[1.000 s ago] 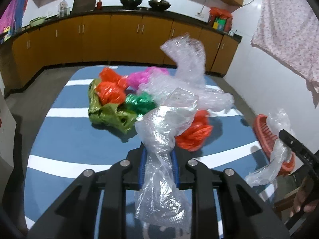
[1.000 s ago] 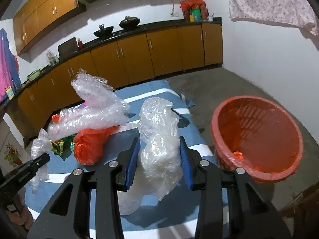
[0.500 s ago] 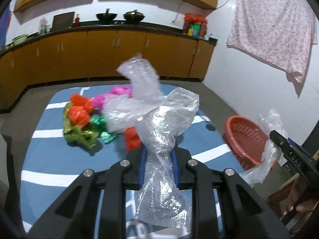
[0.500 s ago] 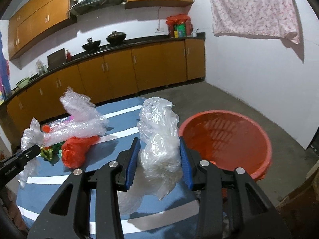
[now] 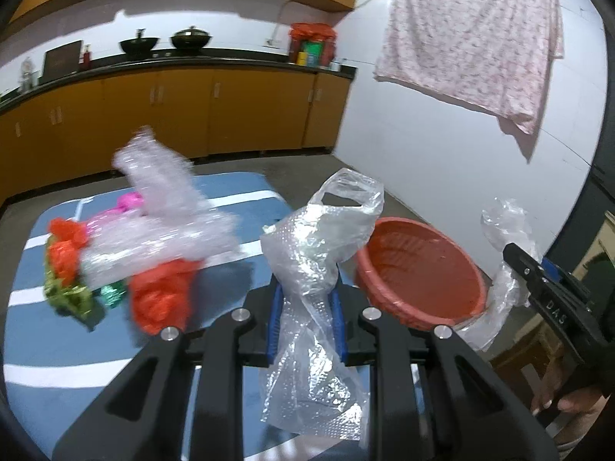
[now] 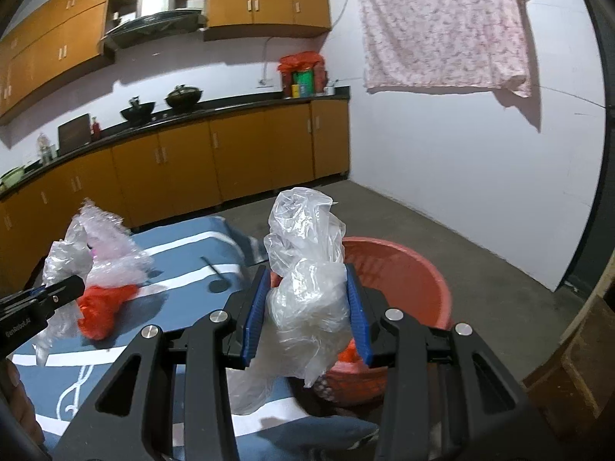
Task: Collect trash
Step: 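Carry both clear bags to the red basket and open both tools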
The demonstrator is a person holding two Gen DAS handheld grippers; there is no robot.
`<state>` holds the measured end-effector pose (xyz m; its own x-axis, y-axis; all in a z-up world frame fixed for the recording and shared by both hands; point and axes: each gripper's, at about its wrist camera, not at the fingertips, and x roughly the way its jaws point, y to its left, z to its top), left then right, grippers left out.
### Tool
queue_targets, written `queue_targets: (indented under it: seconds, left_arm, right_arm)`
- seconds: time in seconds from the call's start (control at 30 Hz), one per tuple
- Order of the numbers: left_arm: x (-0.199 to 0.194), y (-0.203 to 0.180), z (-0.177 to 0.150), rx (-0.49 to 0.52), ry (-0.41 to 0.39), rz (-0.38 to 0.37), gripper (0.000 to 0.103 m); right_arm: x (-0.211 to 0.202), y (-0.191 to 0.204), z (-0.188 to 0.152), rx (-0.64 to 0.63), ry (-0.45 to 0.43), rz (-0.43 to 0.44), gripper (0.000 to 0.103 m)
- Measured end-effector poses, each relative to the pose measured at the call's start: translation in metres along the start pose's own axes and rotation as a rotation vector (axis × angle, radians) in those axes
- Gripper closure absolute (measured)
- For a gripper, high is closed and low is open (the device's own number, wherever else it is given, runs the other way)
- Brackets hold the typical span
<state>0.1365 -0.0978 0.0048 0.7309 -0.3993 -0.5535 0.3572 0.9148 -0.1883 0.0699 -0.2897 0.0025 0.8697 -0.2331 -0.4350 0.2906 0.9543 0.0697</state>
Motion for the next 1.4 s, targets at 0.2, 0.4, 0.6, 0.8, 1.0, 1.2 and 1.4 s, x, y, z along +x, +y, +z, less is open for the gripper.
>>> queue_targets:
  seconds: [0.2, 0.4, 0.6, 0.8, 1.0, 1.2, 1.4]
  left_arm:
    - [0.025, -0.030, 0.011, 0.032, 0.019, -0.081, 0.080]
    - [0.055, -0.061, 0.018, 0.086, 0.045, -0.134, 0.080]
    - [0.091, -0.092, 0.023, 0.134, 0.069, -0.184, 0.080]
    - [0.131, -0.115, 0.023, 0.156, 0.110, -0.215, 0.080]
    - [0.157, -0.125, 0.017, 0.171, 0.143, -0.229, 0.080]
    - [0.178, -0.129, 0.014, 0.171, 0.167, -0.242, 0.079]
    - [0.192, -0.129, 0.011, 0.169, 0.179, -0.229, 0.059]
  right_arm:
    - [0.006, -0.019, 0.003, 0.017, -0.017, -0.058, 0.063]
    - [0.017, -0.039, 0.006, 0.008, -0.028, -0.115, 0.063]
    - [0.041, -0.063, 0.008, 0.032, -0.020, -0.160, 0.063]
    - [0.063, -0.077, 0.006, 0.043, -0.006, -0.183, 0.063]
    - [0.077, -0.080, 0.003, 0.048, -0.001, -0.192, 0.063]
    - [0.092, -0.083, 0.006, 0.074, 0.001, -0.189, 0.063]
    - [0.104, -0.089, 0.009, 0.097, 0.015, -0.148, 0.053]
